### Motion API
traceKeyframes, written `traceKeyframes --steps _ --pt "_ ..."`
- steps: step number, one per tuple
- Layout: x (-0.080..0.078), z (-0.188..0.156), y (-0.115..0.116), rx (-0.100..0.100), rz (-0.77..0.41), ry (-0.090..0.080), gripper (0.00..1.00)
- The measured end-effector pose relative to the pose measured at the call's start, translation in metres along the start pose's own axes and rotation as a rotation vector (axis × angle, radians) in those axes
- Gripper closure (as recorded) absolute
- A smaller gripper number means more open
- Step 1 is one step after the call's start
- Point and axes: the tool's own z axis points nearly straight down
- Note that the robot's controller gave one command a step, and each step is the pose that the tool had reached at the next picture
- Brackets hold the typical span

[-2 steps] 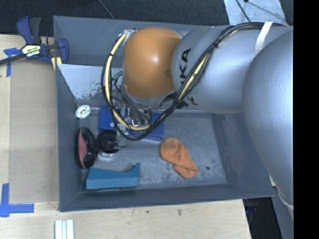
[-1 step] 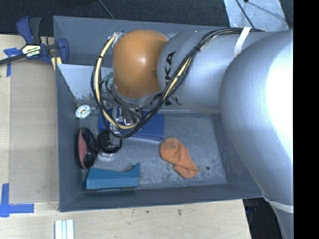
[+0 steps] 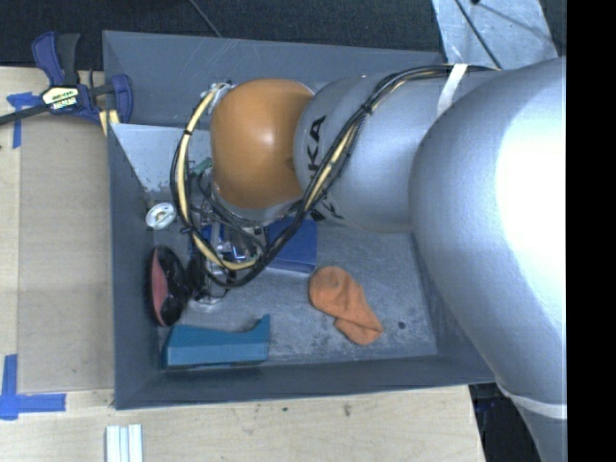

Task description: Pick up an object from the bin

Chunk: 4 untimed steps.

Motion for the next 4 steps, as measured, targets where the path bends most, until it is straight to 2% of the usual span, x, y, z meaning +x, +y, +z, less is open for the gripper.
traceKeyframes --steps 1,2,3,4 --pt "-0.010 0.027 0.000 -0.001 -0.122 -0.002 0.00" --pt "0.009 0.041 -0.015 -0.006 -0.172 -0.011 1.00" --pt "0.009 0.041 -0.015 -0.006 -0.172 -0.011 1.00" --pt "-0.011 -0.088 -0.009 0.000 -0.167 0.000 1.00"
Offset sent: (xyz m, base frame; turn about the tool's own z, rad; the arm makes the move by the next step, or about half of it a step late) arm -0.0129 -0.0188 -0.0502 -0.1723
